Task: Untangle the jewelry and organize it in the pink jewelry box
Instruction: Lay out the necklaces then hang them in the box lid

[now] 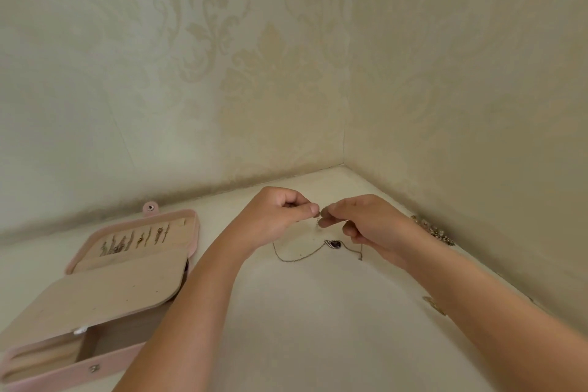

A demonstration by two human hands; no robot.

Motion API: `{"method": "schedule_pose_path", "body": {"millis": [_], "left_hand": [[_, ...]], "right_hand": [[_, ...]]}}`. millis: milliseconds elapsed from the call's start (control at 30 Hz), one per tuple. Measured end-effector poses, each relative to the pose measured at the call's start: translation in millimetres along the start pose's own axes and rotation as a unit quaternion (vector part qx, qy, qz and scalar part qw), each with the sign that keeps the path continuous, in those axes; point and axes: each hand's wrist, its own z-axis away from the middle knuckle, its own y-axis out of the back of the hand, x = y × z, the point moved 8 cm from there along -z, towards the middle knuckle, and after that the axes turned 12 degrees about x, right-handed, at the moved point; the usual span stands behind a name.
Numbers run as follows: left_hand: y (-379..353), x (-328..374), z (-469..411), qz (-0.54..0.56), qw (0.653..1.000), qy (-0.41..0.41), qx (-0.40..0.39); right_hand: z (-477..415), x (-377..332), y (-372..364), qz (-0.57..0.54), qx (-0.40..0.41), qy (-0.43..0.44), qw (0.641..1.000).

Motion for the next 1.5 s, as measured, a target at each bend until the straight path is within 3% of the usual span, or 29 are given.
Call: {"method": "schedule_pose_path", "body": {"millis": [333,533,733,900,1000,1367,1500], "left_hand": [[-11.1,-6.7,2.7,0.037,0.996,0.058,-0.053],[-5.9,-5.5,4.2,0.054,0.996,0.054,-0.055],[-15.2,6.8,11.8,0.04,0.993,0.0,-0.111],[-19.0,15.5,17.9,0.026,0.989,-0.034,-0.143],[-24.8,19.0,22.7,0.006,0.986,-0.048,-0.16],[-14.5,16.4,12.5,-0.005,0.997,-0.031,-0.063],[-9.4,13.3,12.5,0.008,0.998,-0.014,-0.055]], "right_hand": [[-0.4,-24.5,24.4,0.203,-0.004,0.166,0.965],[7.0,-36.9,28.3,0.187,-0.019,0.209,0.96],[19.7,-39.7,15.5,0.13,-0.13,0.214,0.959],[23.0,-37.6,12.9,0.135,-0.161,0.207,0.956],[22.1,-37.8,11.8,0.128,-0.16,0.207,0.957],[19.7,-43.2,16.2,0.201,-0.083,0.25,0.944],[18.4,-47.2,20.9,0.172,-0.051,0.256,0.95]]}}
